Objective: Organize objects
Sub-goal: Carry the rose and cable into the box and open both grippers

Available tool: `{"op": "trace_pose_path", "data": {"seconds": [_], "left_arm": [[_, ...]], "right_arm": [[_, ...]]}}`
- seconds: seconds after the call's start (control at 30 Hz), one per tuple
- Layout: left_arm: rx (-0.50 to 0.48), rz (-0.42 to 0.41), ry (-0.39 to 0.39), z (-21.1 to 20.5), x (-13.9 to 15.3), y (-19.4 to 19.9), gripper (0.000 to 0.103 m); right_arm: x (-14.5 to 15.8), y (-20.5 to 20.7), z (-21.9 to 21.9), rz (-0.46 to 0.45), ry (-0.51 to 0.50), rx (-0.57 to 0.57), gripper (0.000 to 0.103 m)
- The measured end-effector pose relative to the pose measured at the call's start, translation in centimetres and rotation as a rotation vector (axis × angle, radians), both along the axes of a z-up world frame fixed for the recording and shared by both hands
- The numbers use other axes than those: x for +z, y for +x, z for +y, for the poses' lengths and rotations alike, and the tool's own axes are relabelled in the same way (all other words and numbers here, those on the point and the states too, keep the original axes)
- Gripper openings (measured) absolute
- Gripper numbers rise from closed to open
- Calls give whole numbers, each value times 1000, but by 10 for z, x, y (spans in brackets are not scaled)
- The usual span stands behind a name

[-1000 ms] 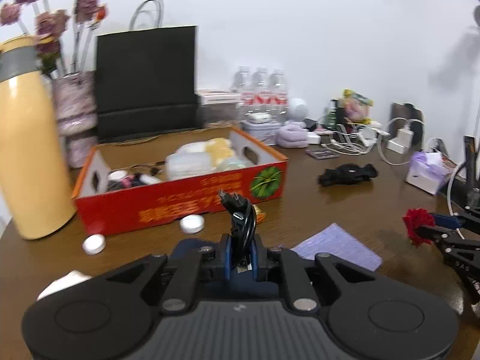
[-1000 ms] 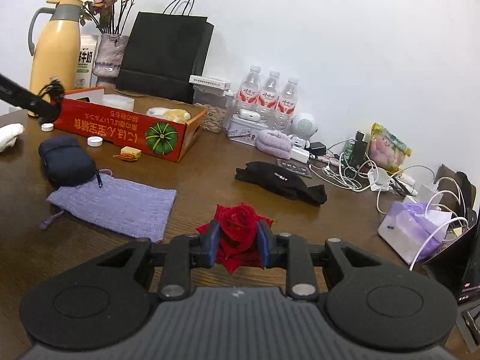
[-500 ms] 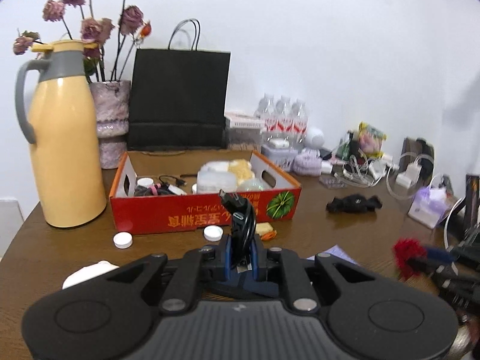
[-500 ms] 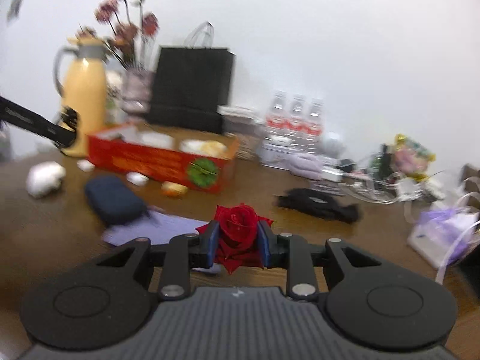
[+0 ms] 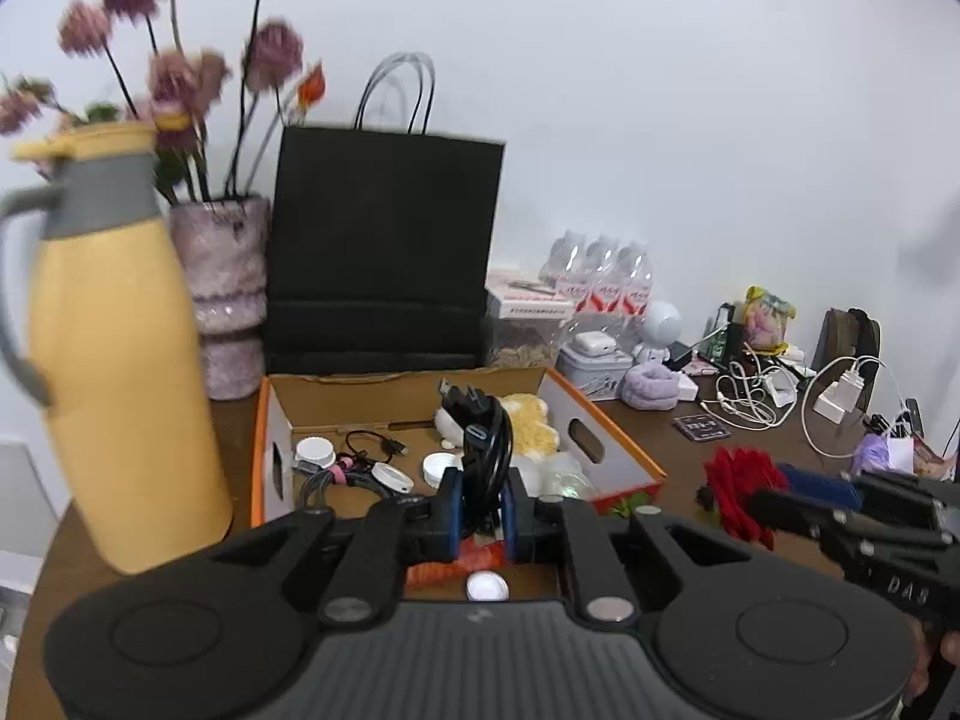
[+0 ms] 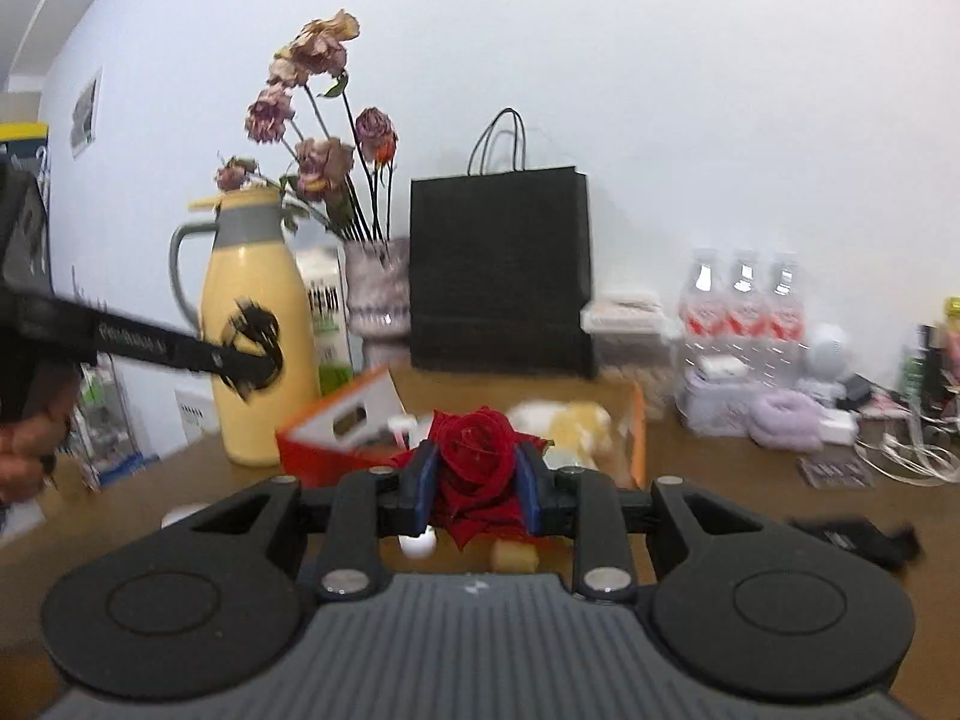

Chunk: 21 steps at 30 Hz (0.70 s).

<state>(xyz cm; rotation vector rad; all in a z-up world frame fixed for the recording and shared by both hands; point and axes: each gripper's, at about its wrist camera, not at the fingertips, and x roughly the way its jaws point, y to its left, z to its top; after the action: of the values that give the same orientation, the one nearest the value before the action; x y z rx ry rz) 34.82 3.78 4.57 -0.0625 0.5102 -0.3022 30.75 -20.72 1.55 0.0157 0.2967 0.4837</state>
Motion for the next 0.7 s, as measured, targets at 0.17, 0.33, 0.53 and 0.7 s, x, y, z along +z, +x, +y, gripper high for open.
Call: {"op": "trace_pose_path", "data": {"seconds": [0.17, 0.33, 0.53, 0.7], "left_arm": [[17, 149, -27, 14, -18, 84, 12], [49, 243, 38, 13, -50, 151, 12], [132, 343, 53, 24, -87, 204, 66], [132, 301, -17, 45, -71, 191, 78]], "right_arm": [[18, 82, 28, 52, 17, 31, 28], [8, 174, 76, 193, -32, 25, 28], [-36, 272, 124, 355, -116, 15, 70], [-40, 276, 120, 338, -67, -20, 96]]}}
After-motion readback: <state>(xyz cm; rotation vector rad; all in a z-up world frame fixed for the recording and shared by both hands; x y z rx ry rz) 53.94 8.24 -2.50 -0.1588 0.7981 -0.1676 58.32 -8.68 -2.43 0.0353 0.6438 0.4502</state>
